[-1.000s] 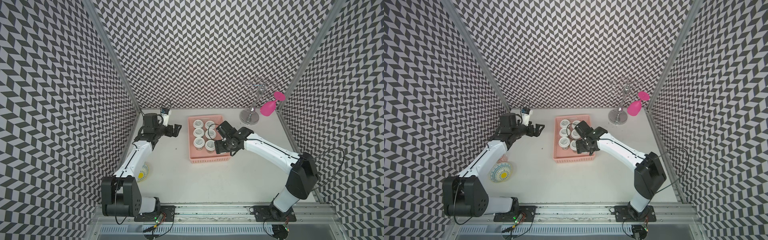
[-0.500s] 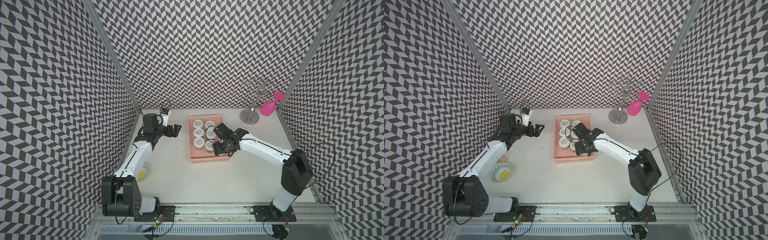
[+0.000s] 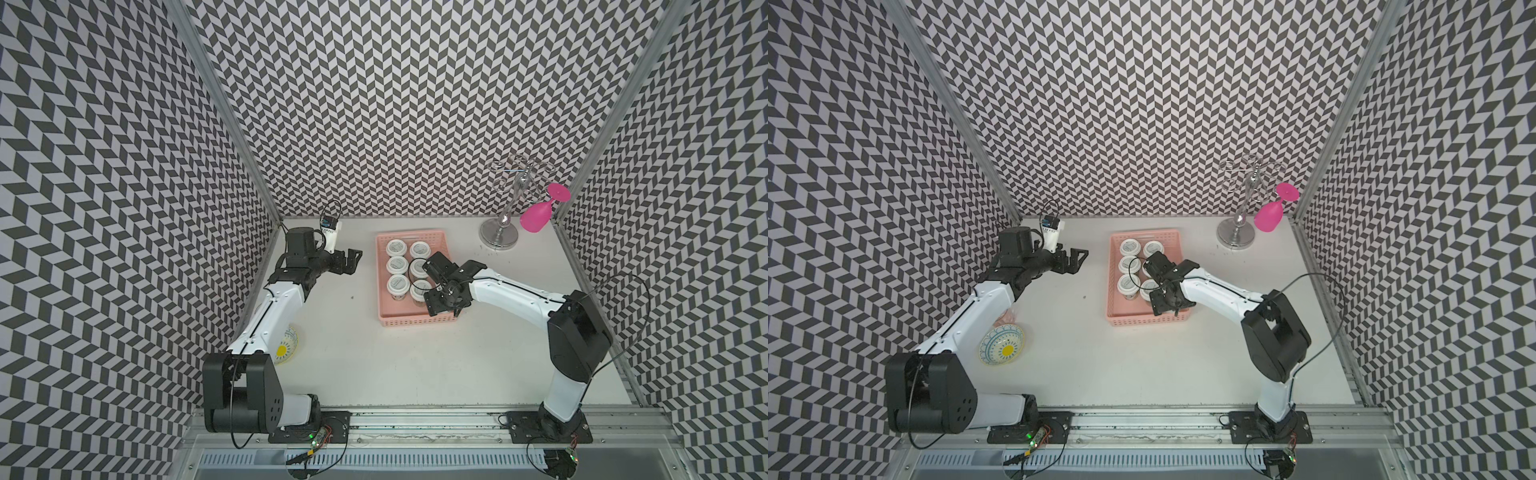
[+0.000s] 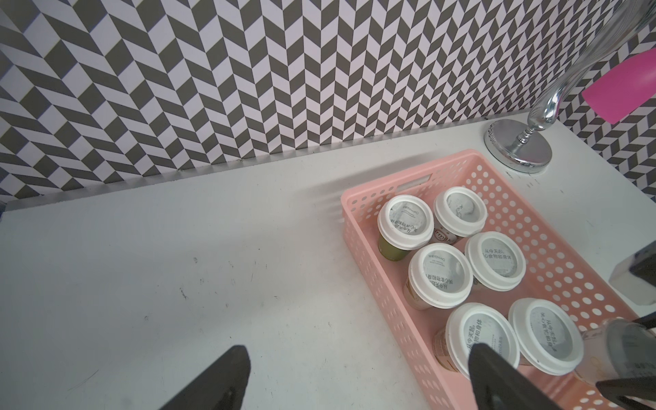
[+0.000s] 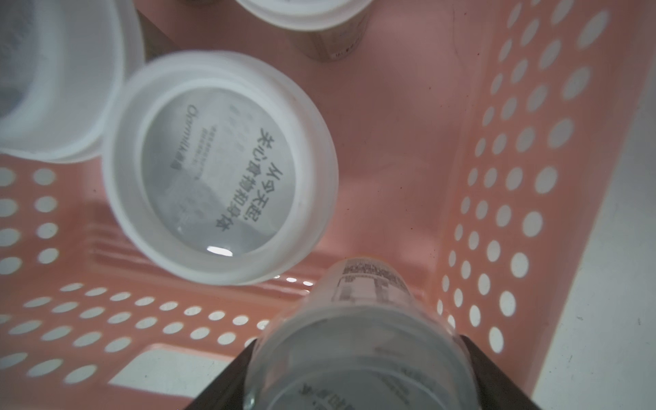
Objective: Put the yogurt in the basket
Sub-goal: Place the yogurt in the basket.
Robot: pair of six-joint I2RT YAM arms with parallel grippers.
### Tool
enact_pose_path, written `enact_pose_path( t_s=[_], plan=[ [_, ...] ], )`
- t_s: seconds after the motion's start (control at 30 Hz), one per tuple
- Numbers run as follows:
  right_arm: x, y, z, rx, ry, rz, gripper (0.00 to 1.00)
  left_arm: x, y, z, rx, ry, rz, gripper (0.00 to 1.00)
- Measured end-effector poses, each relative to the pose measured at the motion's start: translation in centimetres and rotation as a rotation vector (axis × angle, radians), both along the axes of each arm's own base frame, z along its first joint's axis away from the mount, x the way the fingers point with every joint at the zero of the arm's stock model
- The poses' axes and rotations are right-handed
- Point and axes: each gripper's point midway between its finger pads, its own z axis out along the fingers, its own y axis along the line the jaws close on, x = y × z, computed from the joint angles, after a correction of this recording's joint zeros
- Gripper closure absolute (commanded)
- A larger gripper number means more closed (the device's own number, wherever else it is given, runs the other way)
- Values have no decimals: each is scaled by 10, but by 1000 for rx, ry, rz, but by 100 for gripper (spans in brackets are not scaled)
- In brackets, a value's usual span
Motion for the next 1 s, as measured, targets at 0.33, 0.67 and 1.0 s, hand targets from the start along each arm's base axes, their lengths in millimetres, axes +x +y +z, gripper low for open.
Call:
enact_pose_path(
  t_s=[0.33,0.67,1.0],
  plan=[
    [6,0,-3,2,-9,-4,19,0,1,0,0,0,2,0],
    [19,-8,-4,10,-28,-39,19,0,1,0,0,0,2,0],
    [18,-10,-14,-2,-8,-41,14,0,1,0,0,0,2,0]
  ],
)
